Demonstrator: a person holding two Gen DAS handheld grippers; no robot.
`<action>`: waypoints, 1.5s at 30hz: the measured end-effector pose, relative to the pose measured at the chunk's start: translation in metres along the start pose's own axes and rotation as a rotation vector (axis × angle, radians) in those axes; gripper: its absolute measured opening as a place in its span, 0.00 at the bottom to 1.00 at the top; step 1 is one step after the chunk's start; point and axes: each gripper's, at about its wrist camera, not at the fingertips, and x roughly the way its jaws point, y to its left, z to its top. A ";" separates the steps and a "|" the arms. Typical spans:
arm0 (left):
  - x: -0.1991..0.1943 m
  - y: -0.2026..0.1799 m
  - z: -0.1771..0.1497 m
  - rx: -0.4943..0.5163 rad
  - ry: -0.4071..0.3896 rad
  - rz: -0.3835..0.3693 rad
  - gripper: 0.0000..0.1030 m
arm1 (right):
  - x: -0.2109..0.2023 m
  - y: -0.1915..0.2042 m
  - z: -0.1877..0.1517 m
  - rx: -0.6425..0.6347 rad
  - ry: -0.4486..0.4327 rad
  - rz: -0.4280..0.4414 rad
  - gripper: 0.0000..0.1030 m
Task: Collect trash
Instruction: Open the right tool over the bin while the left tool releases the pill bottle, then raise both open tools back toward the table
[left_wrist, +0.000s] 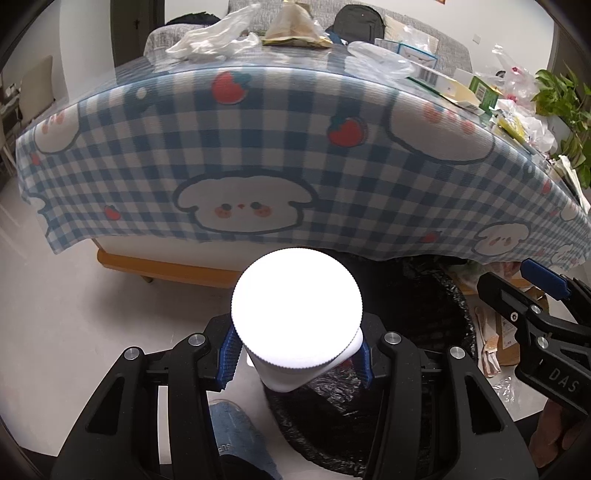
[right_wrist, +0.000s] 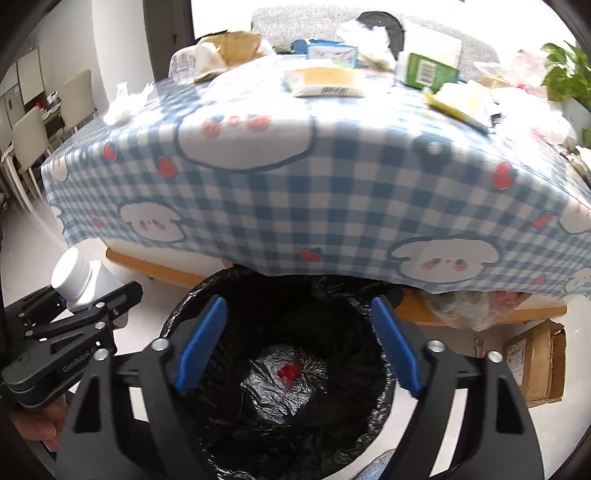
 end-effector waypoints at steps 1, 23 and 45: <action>0.000 -0.004 0.001 0.003 0.000 -0.003 0.47 | -0.002 -0.003 -0.001 0.003 -0.005 -0.008 0.86; 0.015 -0.079 -0.007 0.088 0.044 -0.050 0.47 | -0.023 -0.092 -0.024 0.141 -0.021 -0.106 0.93; -0.002 -0.084 -0.001 0.101 0.012 -0.067 0.80 | -0.027 -0.094 -0.021 0.137 -0.018 -0.125 0.93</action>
